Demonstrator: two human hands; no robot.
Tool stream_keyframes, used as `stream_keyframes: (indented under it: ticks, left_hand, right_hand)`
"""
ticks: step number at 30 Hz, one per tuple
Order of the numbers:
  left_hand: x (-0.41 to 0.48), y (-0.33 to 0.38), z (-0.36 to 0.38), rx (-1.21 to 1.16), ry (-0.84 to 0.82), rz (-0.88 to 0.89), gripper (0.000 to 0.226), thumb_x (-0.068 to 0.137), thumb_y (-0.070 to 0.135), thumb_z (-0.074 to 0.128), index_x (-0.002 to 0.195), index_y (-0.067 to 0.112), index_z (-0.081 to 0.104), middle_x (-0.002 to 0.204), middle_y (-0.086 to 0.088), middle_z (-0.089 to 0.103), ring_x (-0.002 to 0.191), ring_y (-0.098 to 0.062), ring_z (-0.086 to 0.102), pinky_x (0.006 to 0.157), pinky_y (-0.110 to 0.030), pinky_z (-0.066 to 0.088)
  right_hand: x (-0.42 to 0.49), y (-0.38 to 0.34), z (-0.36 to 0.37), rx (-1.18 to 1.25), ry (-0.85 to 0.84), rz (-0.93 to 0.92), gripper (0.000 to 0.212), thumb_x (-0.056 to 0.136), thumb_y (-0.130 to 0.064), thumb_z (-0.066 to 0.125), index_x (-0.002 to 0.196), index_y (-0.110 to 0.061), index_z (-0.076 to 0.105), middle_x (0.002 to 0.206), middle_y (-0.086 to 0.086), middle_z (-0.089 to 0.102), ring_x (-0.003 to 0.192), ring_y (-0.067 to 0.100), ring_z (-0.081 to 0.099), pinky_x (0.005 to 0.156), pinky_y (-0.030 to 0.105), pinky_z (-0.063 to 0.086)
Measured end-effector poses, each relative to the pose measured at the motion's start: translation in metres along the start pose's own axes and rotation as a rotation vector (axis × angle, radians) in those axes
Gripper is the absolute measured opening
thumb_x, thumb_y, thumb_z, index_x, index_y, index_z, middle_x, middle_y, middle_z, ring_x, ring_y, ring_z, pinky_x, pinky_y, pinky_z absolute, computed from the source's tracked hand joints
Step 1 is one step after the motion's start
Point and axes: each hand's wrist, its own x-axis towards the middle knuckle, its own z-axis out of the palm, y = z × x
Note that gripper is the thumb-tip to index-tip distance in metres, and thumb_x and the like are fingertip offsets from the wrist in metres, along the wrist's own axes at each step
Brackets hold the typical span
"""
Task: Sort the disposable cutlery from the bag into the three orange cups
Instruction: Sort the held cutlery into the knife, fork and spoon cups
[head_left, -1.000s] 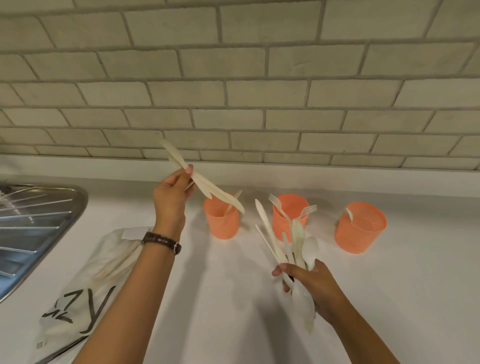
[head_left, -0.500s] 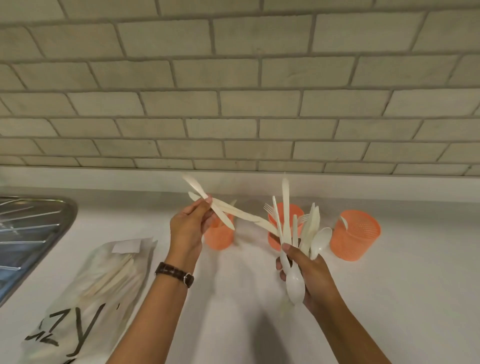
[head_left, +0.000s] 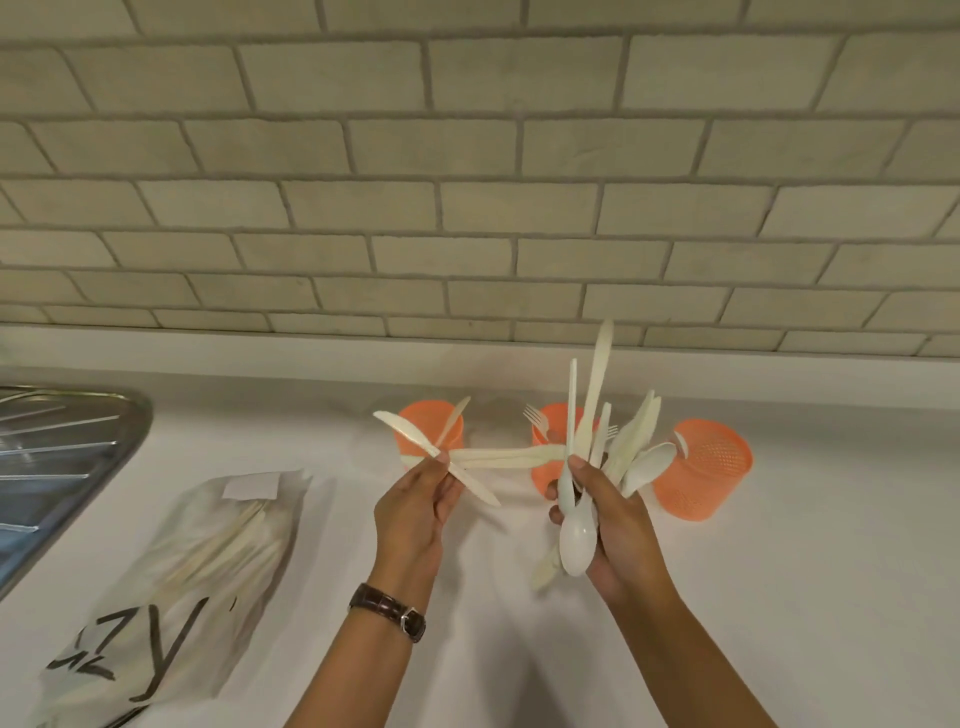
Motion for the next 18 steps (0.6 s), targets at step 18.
stream_keyframes:
  ticks: [18]
  left_hand:
    - [0.067,0.08,0.022,0.897,-0.022,0.909,0.042,0.09,0.012,0.058,0.13,0.024,0.054,0.067,0.009,0.057,0.057,0.006,0.053,0.06,-0.002,0.039]
  right_hand:
    - [-0.004,-0.016,-0.042,-0.326,0.221,-0.176,0.018,0.084,-0.013,0.066,0.101,-0.01,0.072,0.075,0.0,0.07,0.069,0.02,0.059,0.065,0.03,0.048]
